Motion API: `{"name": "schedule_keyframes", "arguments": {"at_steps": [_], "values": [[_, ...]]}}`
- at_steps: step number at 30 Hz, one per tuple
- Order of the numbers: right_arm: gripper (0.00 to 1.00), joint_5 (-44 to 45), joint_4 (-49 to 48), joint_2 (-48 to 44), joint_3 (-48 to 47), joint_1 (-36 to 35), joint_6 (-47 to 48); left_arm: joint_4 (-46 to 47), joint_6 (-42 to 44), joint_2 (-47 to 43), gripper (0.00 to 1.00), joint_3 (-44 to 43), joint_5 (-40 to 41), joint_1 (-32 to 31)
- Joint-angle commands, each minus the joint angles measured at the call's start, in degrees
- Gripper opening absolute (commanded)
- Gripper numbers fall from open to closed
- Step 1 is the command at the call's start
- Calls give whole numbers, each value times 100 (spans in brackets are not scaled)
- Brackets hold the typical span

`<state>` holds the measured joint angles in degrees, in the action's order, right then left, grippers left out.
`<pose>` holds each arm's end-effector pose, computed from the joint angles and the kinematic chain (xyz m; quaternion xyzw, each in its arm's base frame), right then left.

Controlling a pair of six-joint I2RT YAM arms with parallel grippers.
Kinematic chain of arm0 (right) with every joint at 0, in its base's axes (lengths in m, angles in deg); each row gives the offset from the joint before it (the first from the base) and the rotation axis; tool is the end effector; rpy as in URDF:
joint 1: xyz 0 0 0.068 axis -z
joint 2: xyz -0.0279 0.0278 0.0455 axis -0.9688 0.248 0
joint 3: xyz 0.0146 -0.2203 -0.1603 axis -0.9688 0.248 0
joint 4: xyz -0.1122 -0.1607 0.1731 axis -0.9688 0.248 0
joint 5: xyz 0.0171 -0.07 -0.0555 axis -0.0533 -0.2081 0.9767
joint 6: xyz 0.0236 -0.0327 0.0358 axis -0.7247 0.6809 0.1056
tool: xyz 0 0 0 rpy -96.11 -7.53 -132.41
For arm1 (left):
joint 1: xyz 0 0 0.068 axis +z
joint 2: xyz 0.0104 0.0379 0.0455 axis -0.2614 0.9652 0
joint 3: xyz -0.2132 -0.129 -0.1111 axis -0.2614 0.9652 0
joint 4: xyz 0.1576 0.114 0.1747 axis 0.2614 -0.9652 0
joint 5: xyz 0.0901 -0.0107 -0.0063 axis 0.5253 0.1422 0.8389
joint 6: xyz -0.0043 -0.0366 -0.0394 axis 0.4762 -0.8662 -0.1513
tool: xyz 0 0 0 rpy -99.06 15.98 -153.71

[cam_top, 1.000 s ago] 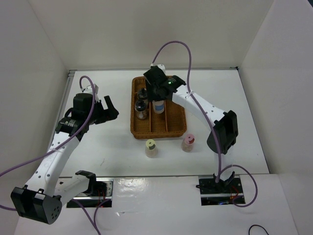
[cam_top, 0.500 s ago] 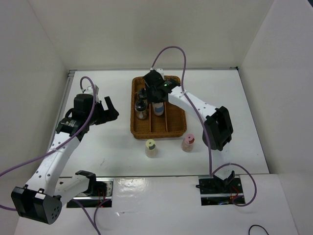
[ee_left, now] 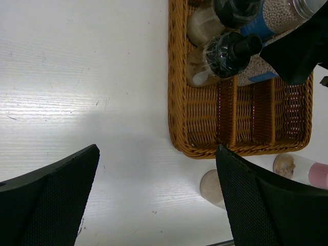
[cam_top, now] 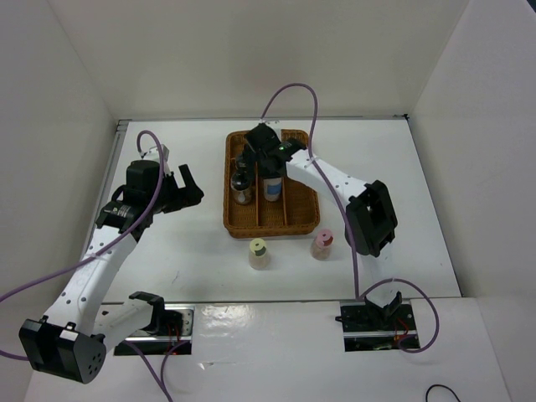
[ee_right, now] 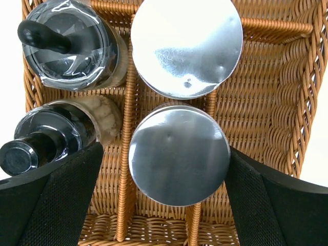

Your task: Organize the condiment bottles

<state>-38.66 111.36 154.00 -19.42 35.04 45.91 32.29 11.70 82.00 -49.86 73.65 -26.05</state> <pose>0.3533 0.2855 0.2727 -0.0622 0.9323 0.0168 0.3559 0.2118 -0.0408 0.3269 -0.1464 0.8658 -0.1694 0.4475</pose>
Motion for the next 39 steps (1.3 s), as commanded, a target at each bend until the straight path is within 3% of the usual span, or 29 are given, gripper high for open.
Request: {"name": "schedule_keyframes", "arguments": {"at_steps": [1,10,14,21,26,35,39], "values": [[99,164,102,-401,-18,26,-184,246,14,-61,100,5,-85,35],[99,-161,-179,-2878,1835,-826,-518,246,14,-114,100,5,-85,35],[99,-477,-398,-3417,2627,-1362,-912,246,14,-114,100,5,-85,35],[99,-530,-416,-3111,3550,-2013,-1571,246,14,-227,100,5,-85,35],[99,-249,-416,-2689,3499,-2355,-1704,246,14,-228,100,58,-85,35],[99,-91,-477,-2451,3323,-2356,-1652,246,14,-281,100,58,-85,35],[92,-38,-478,-2250,3323,-2356,-1652,246,14,-281,100,58,-85,35]]}}
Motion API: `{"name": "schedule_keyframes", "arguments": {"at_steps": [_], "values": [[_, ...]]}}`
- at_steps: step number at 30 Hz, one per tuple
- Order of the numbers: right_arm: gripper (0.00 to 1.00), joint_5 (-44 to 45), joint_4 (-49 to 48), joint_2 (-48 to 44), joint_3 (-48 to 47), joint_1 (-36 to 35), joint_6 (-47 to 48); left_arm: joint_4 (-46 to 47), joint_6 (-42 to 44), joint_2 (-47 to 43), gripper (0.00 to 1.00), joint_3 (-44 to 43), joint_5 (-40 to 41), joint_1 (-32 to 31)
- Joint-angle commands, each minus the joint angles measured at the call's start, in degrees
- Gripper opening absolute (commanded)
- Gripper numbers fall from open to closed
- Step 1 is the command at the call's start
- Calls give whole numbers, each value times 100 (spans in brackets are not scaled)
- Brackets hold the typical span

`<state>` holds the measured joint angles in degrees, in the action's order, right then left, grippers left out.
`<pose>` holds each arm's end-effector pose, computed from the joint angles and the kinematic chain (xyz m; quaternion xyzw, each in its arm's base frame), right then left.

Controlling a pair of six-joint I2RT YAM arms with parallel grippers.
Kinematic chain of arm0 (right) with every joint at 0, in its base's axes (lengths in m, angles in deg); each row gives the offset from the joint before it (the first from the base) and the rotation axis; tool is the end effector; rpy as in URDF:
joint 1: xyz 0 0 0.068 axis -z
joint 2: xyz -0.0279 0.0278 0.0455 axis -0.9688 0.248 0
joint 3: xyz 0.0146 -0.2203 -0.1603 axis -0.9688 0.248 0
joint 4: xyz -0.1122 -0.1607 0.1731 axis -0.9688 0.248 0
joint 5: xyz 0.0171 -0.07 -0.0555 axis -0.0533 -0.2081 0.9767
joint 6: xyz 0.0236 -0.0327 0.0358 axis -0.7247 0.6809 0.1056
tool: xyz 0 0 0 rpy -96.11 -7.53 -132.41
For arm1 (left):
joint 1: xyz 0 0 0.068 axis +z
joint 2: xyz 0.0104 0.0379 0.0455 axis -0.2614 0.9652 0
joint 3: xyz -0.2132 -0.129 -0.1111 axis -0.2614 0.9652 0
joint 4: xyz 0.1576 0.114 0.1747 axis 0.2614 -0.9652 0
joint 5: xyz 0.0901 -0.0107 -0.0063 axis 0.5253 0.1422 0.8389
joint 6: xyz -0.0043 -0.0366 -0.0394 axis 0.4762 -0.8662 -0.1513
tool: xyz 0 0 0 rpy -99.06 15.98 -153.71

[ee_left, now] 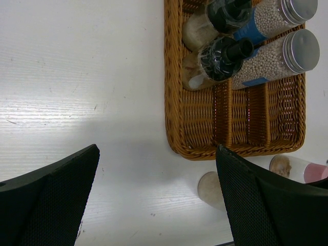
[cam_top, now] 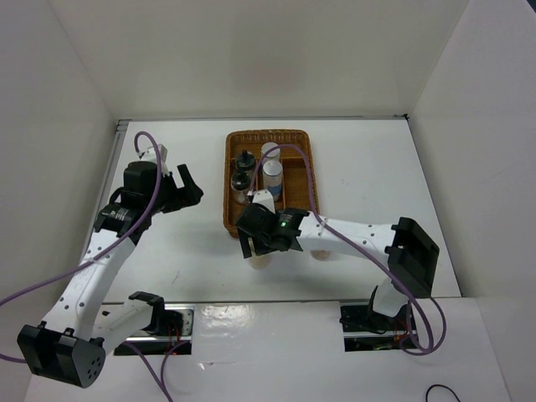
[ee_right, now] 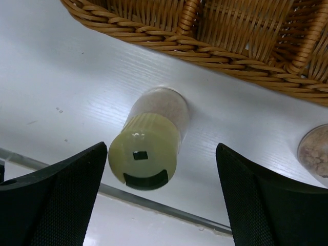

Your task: Organize the condiment bottles

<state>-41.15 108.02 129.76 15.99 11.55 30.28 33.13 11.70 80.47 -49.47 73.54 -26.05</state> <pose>0.1555 0.2932 0.2431 -0.1478 0.9445 0.0948 0.2777 0.2070 -0.0400 0.3311 -0.1445 0.8576 -0.1755 0.4614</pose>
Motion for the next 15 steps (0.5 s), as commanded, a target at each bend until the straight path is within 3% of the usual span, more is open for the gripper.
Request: {"name": "schedule_keyframes", "arguments": {"at_steps": [1,12,15], "values": [[90,159,-143,245,-218,-6,-89,163,14,-128,100,18,-74,35],[71,220,-196,298,-218,-6,-89,163,14,-128,100,18,-74,35],[61,220,-258,351,-218,-6,-89,163,14,-128,100,18,-74,35]]}}
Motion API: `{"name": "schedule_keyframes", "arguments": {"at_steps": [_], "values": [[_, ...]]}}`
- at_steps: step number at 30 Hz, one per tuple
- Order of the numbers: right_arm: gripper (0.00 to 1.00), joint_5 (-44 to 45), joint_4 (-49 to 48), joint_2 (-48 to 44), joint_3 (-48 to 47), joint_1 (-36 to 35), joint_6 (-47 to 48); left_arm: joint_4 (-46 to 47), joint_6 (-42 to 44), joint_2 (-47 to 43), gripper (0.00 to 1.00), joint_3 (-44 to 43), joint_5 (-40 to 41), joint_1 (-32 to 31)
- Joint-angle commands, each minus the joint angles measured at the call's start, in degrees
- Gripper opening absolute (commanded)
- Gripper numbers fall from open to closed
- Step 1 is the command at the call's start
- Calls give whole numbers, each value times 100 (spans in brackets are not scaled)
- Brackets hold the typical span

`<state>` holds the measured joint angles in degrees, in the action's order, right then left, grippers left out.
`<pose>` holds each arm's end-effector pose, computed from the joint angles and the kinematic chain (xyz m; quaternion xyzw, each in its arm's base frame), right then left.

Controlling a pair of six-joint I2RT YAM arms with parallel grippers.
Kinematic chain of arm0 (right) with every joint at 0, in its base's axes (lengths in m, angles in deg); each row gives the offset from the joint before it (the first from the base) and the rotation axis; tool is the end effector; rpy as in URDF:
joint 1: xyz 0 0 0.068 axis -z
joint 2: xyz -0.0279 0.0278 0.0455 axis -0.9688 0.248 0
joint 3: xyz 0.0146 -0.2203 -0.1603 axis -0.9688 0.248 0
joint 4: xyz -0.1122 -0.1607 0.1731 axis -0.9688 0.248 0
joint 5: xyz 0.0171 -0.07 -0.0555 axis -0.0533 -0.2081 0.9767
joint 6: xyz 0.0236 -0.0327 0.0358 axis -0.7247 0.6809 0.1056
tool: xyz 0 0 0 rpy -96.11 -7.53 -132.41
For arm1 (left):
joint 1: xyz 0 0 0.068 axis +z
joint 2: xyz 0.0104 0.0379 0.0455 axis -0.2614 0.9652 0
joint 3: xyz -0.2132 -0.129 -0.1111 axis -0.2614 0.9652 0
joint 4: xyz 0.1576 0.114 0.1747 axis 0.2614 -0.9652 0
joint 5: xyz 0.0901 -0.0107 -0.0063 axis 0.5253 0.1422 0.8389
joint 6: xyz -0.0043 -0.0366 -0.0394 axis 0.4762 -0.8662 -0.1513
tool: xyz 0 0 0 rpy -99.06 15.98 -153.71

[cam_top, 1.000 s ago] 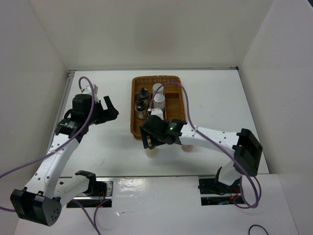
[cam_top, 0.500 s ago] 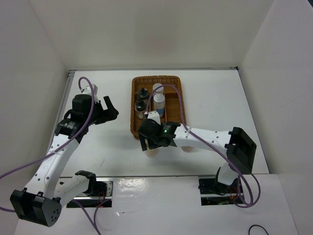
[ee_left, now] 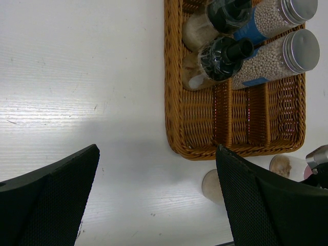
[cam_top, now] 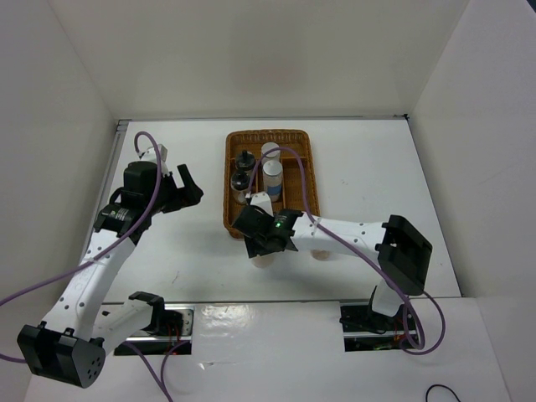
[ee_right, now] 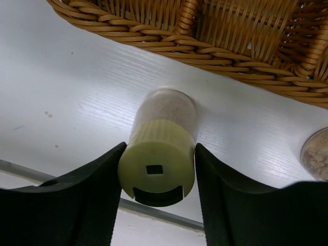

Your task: Organize the condiment bottles

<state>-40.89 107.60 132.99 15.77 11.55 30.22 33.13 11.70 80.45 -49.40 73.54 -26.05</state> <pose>0.1591 0.3004 0.2268 -0.1514 0.9487 0.0758 0.2670 0.2069 -0.0400 0.3308 -0.1445 0.8578 -0.1754 0.4610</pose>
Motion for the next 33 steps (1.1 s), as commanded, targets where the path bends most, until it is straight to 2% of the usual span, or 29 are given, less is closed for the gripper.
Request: {"name": "schedule_keyframes", "arguments": {"at_steps": [1,2,6,11,16,19,20,23,24,30,33], "values": [[57,194,-216,28,-196,-6,-82,163,14,-125,100,12,-74,35],[49,194,-216,28,-196,-6,-82,163,14,-125,100,12,-74,35],[33,142,-75,-68,-196,-59,-152,163,14,-125,100,12,-74,35],[29,28,275,-858,110,-331,-635,163,14,-125,100,12,-74,35],[28,193,628,-2405,103,-332,-821,163,14,-125,100,12,-74,35],[28,255,768,-3126,41,220,-489,163,14,-125,100,12,-74,35],[28,255,768,-3258,41,753,-365,163,14,-125,100,12,-74,35],[28,203,768,-3497,-64,1529,161,163,14,-125,100,12,-74,35],[28,150,699,-3497,-117,2036,277,163,14,-125,100,12,-74,35],[25,-306,145,-2646,-529,3550,972,163,14,-178,100,12,-74,35],[25,-377,-180,-2075,-941,3790,1095,163,14,-178,100,12,-74,35]]}}
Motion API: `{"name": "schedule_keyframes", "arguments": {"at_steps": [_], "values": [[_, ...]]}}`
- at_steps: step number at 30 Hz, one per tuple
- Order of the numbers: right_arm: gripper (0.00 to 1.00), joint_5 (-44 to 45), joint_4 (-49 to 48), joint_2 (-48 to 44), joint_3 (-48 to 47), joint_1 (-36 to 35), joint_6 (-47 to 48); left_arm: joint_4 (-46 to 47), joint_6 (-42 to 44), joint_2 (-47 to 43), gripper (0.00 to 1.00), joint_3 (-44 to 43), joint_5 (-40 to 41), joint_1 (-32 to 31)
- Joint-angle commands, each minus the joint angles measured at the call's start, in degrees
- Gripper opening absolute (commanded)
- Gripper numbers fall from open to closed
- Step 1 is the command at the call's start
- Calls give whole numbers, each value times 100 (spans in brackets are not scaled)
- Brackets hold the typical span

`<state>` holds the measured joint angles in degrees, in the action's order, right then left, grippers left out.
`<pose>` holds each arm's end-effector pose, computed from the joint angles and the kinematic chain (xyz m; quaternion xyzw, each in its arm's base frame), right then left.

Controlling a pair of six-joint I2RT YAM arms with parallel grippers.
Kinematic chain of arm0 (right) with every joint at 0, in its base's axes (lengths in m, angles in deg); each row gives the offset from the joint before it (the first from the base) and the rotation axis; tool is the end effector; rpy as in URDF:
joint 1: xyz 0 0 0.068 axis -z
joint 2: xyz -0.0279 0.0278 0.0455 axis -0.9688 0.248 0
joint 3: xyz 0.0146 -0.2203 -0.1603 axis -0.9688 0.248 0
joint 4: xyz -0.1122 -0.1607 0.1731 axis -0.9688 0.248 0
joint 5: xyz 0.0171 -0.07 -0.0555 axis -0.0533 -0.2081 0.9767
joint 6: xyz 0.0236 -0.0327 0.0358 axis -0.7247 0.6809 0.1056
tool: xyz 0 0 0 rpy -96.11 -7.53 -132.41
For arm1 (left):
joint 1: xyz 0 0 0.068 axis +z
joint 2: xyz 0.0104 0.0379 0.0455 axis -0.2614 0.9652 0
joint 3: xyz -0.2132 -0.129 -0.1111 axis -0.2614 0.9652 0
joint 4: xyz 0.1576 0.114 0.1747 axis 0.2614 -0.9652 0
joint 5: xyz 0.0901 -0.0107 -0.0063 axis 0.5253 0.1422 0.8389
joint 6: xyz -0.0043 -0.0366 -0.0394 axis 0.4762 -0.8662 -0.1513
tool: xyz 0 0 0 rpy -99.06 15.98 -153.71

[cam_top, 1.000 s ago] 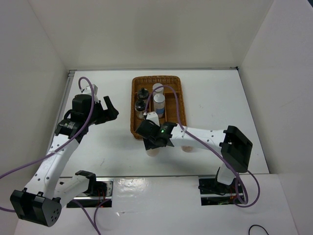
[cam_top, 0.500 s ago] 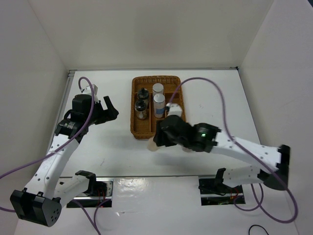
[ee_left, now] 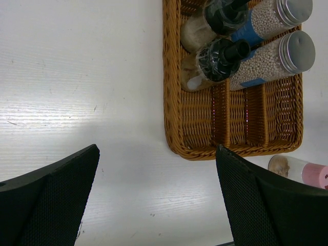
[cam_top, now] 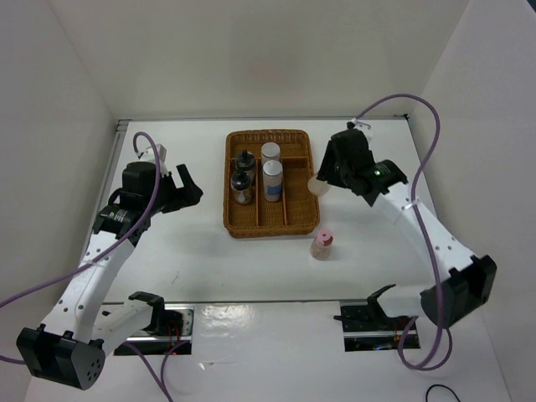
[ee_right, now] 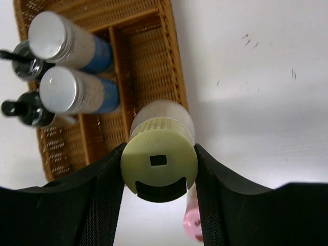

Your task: Organize the condiment bottles

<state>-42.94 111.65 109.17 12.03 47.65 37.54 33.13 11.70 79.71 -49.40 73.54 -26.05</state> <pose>0.2371 0.1139 0.3616 0.1115 0.8926 0.0942 0.4266 0.2041 -0.0394 0.3332 -0.1439 0.8546 -0.1773 0.4663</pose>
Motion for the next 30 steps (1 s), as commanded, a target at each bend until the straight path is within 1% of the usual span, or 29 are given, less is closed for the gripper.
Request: {"name": "schedule_keyframes", "arguments": {"at_steps": [1,2,4,5,6,11,12,14,18,21,28,30], "values": [[25,-172,-646,483,-700,180,442,163,14,-104,100,12,-74,35],[25,-172,-708,885,-841,241,512,163,14,-104,100,12,-74,35],[25,-172,-770,1335,-1359,241,582,163,14,-51,100,12,-74,35],[25,-172,-770,1790,-1543,241,583,163,14,-51,100,12,-74,35],[25,-172,-770,2004,-1893,241,644,163,14,-51,100,12,-74,35],[25,-313,-770,3067,-2757,241,776,163,14,-51,100,12,-74,35],[25,-260,-648,3391,-3019,241,776,163,14,-51,100,12,-74,35],[25,-85,-647,3639,-3266,241,828,163,14,-51,100,12,-21,35],[25,30,-647,4096,-3391,241,829,163,14,-51,100,12,-21,35],[25,92,-647,4273,-3452,241,829,163,14,-51,100,12,-21,35],[25,197,-831,4519,-3006,241,768,163,14,-51,100,12,-74,35],[35,197,-892,4519,-2951,241,767,163,14,1,100,12,-127,35]]}}
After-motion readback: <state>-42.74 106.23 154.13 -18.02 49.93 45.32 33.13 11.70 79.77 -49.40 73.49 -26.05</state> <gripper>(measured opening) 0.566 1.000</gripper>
